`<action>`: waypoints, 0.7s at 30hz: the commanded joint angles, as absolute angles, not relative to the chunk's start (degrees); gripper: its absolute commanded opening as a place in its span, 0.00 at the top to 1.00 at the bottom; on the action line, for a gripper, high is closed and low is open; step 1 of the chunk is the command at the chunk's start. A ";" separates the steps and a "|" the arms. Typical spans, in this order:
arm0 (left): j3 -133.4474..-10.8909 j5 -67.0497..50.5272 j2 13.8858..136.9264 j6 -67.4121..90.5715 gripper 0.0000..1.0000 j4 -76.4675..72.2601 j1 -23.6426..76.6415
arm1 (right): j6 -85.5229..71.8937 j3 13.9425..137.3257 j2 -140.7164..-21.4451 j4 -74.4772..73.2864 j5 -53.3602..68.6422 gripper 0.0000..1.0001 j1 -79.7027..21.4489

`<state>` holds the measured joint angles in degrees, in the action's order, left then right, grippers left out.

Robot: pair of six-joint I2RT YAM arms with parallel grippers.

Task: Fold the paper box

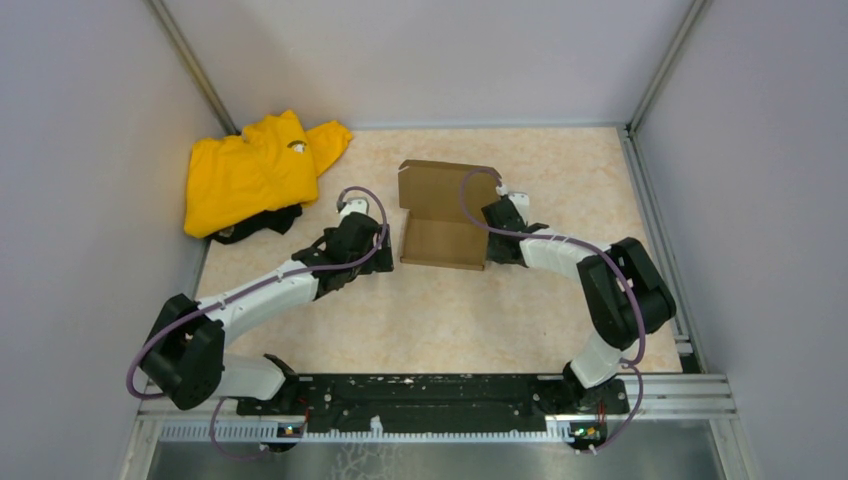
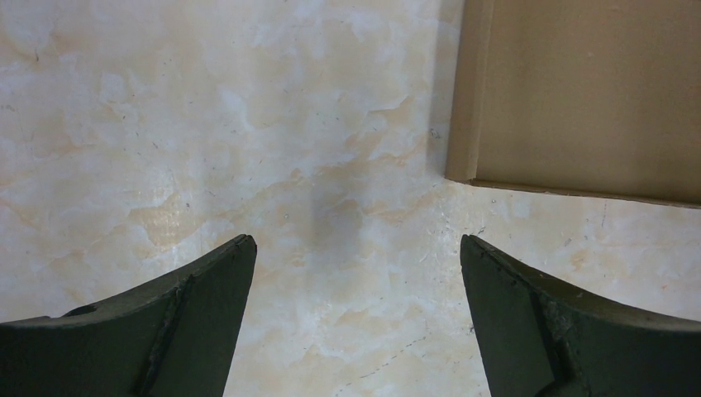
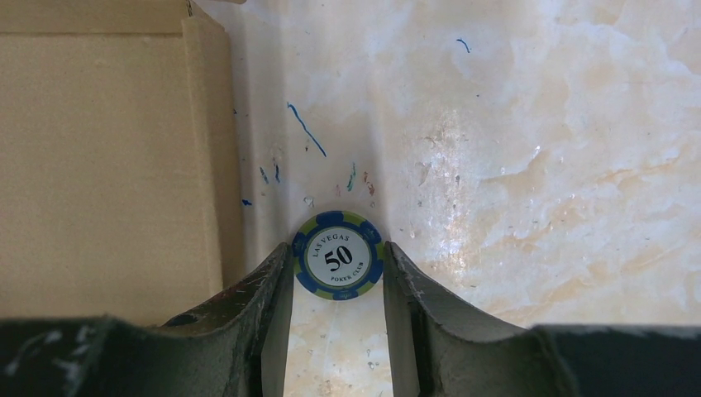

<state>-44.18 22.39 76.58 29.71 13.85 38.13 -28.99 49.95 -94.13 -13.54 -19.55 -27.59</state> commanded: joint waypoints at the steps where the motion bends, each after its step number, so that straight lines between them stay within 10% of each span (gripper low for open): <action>1: -45.79 21.73 76.82 29.17 0.01 12.91 37.90 | -28.00 50.98 -92.87 -17.76 -19.86 0.62 -26.81; 21: -45.74 21.54 77.07 29.53 0.01 12.65 37.90 | -28.20 51.28 -90.31 -18.61 -19.78 0.62 -26.81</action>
<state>-44.21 22.31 76.62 29.74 13.85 38.13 -28.91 49.95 -92.82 -17.39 -19.53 -27.57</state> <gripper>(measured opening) 0.987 0.382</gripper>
